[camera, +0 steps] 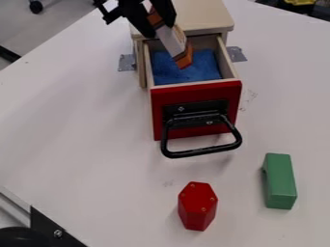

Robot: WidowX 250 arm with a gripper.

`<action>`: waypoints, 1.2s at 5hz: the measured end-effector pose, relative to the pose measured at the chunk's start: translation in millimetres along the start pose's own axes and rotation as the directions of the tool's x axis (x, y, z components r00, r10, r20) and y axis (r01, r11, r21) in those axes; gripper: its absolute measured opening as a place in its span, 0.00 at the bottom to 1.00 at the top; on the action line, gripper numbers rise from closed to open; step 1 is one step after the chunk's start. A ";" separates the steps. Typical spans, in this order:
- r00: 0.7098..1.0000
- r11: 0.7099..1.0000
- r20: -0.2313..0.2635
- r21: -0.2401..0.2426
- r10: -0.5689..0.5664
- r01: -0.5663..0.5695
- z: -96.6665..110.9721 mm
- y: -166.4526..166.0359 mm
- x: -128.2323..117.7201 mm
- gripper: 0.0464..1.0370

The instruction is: Put the box inside the drawer

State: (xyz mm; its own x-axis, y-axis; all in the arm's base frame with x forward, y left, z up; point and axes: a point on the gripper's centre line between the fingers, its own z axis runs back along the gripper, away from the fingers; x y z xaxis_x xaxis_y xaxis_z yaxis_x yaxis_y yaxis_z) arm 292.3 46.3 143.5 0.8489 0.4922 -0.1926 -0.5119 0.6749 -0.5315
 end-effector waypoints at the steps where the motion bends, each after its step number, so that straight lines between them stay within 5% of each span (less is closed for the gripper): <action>1: 1.000 0.998 -0.020 -0.052 0.017 -0.018 -9.1 1.7 7.3 0.29; 6: 0.990 0.979 -0.123 -0.180 0.070 -0.092 -34.9 7.8 19.6 0.29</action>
State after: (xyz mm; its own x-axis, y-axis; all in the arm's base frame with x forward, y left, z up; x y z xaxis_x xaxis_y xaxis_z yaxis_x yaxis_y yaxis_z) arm 309.6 42.0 106.8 0.8207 0.4671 -0.3291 -0.5554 0.5168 -0.6515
